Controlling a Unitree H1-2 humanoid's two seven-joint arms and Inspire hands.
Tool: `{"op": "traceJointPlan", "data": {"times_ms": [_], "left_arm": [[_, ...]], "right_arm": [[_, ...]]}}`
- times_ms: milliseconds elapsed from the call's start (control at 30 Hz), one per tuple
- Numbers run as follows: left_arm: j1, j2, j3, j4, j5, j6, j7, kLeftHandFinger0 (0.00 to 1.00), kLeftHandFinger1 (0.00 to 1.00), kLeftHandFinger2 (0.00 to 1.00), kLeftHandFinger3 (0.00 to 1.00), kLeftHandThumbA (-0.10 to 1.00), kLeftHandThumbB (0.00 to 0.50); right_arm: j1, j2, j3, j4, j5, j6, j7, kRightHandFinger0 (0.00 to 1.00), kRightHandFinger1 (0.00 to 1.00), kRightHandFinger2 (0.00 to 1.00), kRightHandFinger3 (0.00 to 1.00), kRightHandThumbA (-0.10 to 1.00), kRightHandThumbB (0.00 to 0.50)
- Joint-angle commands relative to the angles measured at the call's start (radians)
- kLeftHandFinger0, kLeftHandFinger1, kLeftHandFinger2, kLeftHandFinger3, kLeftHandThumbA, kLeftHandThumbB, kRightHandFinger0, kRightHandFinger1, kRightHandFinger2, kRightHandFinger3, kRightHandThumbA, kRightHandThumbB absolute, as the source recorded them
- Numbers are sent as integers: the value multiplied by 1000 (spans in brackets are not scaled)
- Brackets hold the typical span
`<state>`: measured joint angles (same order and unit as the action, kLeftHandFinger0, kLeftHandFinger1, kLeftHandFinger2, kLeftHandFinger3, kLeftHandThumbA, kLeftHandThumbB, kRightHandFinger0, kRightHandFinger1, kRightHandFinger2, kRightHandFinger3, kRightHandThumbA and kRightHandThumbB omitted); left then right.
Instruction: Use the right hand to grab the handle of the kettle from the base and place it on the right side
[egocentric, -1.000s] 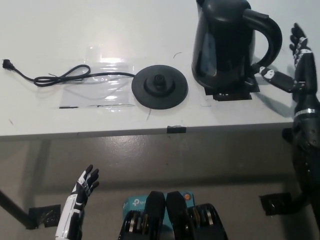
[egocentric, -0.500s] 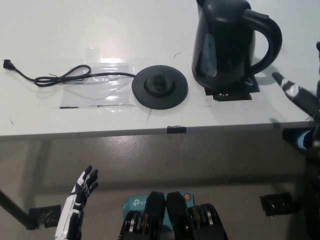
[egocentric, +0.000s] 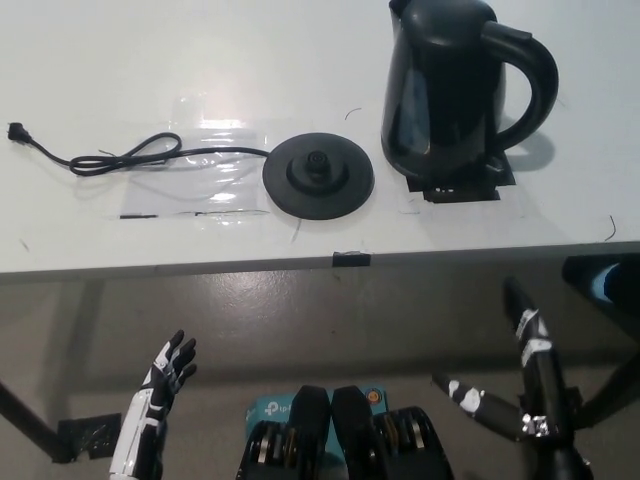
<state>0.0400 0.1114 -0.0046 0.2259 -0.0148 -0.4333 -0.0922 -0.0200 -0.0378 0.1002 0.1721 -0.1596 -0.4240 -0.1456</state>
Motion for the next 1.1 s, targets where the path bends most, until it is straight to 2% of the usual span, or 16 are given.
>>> {"op": "traceJointPlan", "data": {"times_ms": [0, 100, 133, 267, 500, 633, 900, 1067], "left_arm": [[-6, 15, -6, -9, 15, -37, -8, 1000, 1000, 1000, 1000, 1000, 500], [-9, 12, -12, -10, 22, -37, -6, 1000, 1000, 1000, 1000, 1000, 500], [0, 14, -16, -13, 24, -37, -9, 1000, 1000, 1000, 1000, 1000, 500], [-19, 18, -25, -7, 38, -37, -8, 1000, 1000, 1000, 1000, 1000, 500], [-33, 20, -27, -3, 32, -37, -10, 1000, 1000, 1000, 1000, 1000, 500], [-47, 23, -23, 12, 34, -35, -7, 1000, 1000, 1000, 1000, 1000, 500], [-7, 28, -21, 26, 36, -37, -3, 1000, 1000, 1000, 1000, 1000, 500], [-20, 32, -19, 38, 43, -37, 3, 1000, 1000, 1000, 1000, 1000, 500]], "right_arm": [[-14, -13, 11, -3, -28, -35, 26, 1000, 1000, 1000, 1000, 1000, 289], [-11, -18, 9, -15, -24, -12, 34, 1000, 1000, 1000, 1000, 1000, 286], [0, -18, 13, -22, -41, 3, 33, 1000, 1000, 1000, 1000, 1000, 221], [-9, -17, 14, -32, -94, 63, 27, 1000, 1000, 1000, 1000, 981, 181], [-12, -15, 13, -17, -123, 68, 13, 1000, 1000, 1000, 1000, 1000, 186], [-25, -16, 13, 5, -132, 55, 11, 1000, 1000, 1000, 1000, 1000, 151], [4, -10, 26, 18, -95, 69, 45, 1000, 1000, 1000, 1000, 1000, 171], [-2, -6, 29, 27, -87, 66, 51, 1000, 1000, 1000, 1000, 995, 165]]}}
